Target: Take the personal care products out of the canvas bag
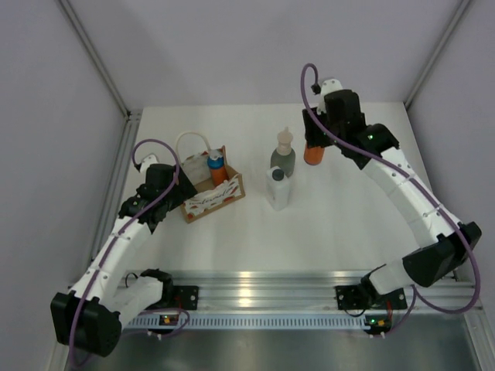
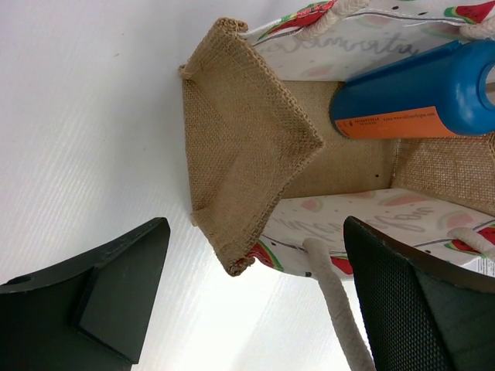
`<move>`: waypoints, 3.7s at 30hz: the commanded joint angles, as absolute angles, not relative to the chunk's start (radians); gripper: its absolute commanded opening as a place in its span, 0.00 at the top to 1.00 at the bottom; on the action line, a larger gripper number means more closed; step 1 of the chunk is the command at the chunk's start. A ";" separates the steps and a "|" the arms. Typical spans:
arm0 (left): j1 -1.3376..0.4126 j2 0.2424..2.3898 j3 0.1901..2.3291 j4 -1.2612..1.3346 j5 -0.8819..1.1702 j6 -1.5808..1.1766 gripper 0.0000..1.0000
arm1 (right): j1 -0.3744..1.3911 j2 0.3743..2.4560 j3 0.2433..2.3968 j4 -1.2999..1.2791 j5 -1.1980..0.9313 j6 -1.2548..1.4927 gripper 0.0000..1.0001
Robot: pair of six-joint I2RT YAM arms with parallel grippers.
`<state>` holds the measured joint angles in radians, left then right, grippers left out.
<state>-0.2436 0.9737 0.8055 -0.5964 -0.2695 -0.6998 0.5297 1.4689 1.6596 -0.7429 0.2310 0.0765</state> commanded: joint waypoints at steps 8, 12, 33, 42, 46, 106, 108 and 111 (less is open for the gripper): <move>-0.241 0.996 0.802 -0.551 -0.264 -0.684 0.02 | 0.413 1.240 1.233 -0.381 0.290 0.205 1.00; -0.241 0.999 0.807 -0.549 -0.259 -0.684 0.02 | 0.408 1.212 1.068 -0.230 0.276 0.238 1.00; -0.241 0.994 0.799 -0.546 -0.249 -0.678 0.02 | 0.460 1.172 0.932 -0.161 0.304 0.209 0.00; -0.241 0.982 0.802 -0.546 -0.239 -0.687 0.02 | 0.621 1.296 1.175 -0.213 0.069 0.103 0.01; -0.241 0.976 0.801 -0.548 -0.236 -0.687 0.02 | 0.728 1.396 1.306 -0.221 0.069 0.078 0.01; -0.241 0.969 0.802 -0.537 -0.229 -0.690 0.02 | 0.893 2.371 2.198 -0.489 0.005 -0.207 0.29; -0.241 0.969 0.802 -0.537 -0.232 -0.690 0.02 | 0.893 2.378 2.197 -0.489 0.005 -0.206 0.31; -0.241 0.971 0.801 -0.537 -0.233 -0.690 0.02 | 0.893 2.388 2.192 -0.489 -0.017 -0.203 0.33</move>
<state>-0.2436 0.9905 0.7959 -0.5831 -0.2245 -0.6899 0.8940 2.3524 2.1624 -0.4637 -0.0002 -0.2016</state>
